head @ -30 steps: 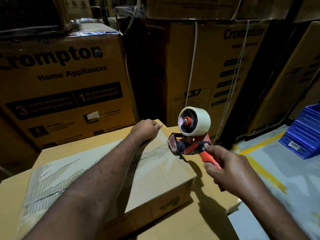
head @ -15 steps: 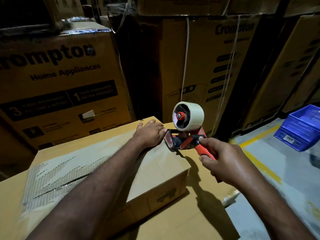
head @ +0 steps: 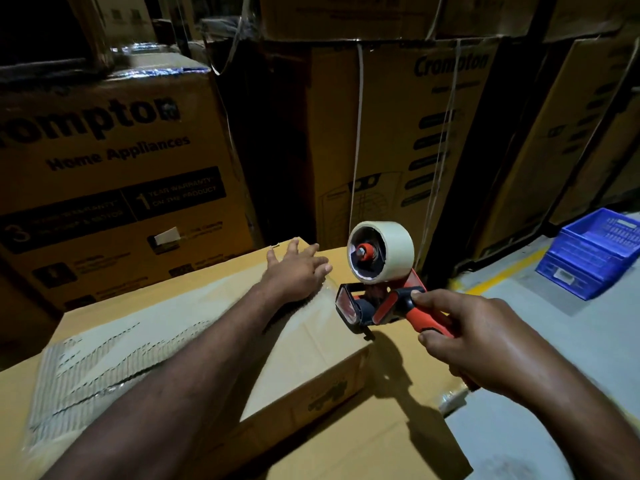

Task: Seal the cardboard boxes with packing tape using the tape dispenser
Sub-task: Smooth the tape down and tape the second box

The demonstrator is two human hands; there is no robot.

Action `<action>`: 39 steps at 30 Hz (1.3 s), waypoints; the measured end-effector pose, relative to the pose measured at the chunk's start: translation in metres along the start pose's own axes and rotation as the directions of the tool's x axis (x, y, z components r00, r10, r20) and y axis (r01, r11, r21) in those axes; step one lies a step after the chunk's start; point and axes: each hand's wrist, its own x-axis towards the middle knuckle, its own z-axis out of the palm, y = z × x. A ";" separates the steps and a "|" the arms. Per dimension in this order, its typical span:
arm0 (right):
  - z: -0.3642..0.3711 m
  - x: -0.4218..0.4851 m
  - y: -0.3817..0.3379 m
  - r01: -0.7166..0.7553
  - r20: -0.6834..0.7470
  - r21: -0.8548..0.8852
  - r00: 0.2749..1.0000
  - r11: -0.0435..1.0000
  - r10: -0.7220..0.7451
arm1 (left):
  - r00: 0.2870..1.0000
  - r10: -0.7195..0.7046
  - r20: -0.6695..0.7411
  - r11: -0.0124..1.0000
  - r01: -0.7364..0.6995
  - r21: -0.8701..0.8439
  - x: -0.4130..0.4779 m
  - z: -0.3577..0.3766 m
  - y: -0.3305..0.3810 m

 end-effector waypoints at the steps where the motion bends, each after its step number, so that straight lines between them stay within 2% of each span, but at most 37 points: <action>1: -0.001 0.000 0.000 -0.006 0.009 0.005 1.000 1.000 0.006 | 0.999 0.036 0.011 0.998 -0.035 -0.050 -0.005 0.002 0.006; 3: -0.001 0.002 0.002 -0.015 0.025 0.041 1.000 0.999 0.014 | 0.994 0.101 0.045 0.988 -0.095 -0.120 -0.017 0.008 0.015; 5: 0.000 0.005 0.003 -0.020 0.024 0.070 1.000 0.997 0.019 | 0.994 0.104 0.038 0.990 -0.100 -0.101 -0.024 0.013 0.019; 8: 0.003 0.005 0.006 -0.008 0.011 0.039 1.000 0.999 0.007 | 0.995 0.097 -0.022 0.995 -0.096 0.032 -0.028 0.014 0.020; 12: 0.004 0.004 0.013 -0.001 0.004 0.051 1.000 0.999 0.001 | 0.984 0.175 -0.034 0.969 -0.166 0.180 -0.024 0.013 0.016; 15: 0.006 0.001 0.017 -0.011 0.002 0.115 1.000 0.993 0.011 | 0.983 0.184 -0.014 0.972 -0.180 0.153 -0.020 0.011 0.010; 22: 0.001 -0.012 0.026 -0.026 -0.015 0.099 1.000 0.995 0.027 | 0.985 0.174 -0.011 0.977 -0.171 0.129 -0.021 0.017 0.018; 27: -0.005 -0.040 0.034 -0.059 0.014 0.154 0.998 0.986 0.057 | 0.988 0.152 -0.026 0.983 -0.148 0.112 -0.023 0.015 0.011; 31: 0.004 -0.053 0.036 -0.056 -0.021 0.141 0.998 0.989 0.059 | 0.991 0.135 0.018 0.976 -0.136 0.169 -0.027 0.008 0.017; 34: 0.008 -0.058 0.034 -0.038 -0.042 0.094 0.998 0.995 0.042 | 0.986 0.154 -0.064 0.962 -0.135 0.236 -0.041 0.006 0.036; 36: 0.011 -0.061 0.032 -0.043 -0.049 0.087 0.998 0.995 0.048 | 0.969 0.241 -0.052 0.968 -0.235 0.092 -0.061 0.008 0.048; 38: 0.013 -0.063 0.032 -0.053 -0.049 0.094 0.997 0.994 0.057 | 0.945 0.321 0.065 0.945 -0.314 -0.093 -0.087 0.009 0.055; 39: 0.015 -0.064 0.033 -0.059 -0.050 0.100 0.997 0.993 0.065 | 0.930 0.354 0.104 0.934 -0.344 -0.100 -0.096 0.010 0.056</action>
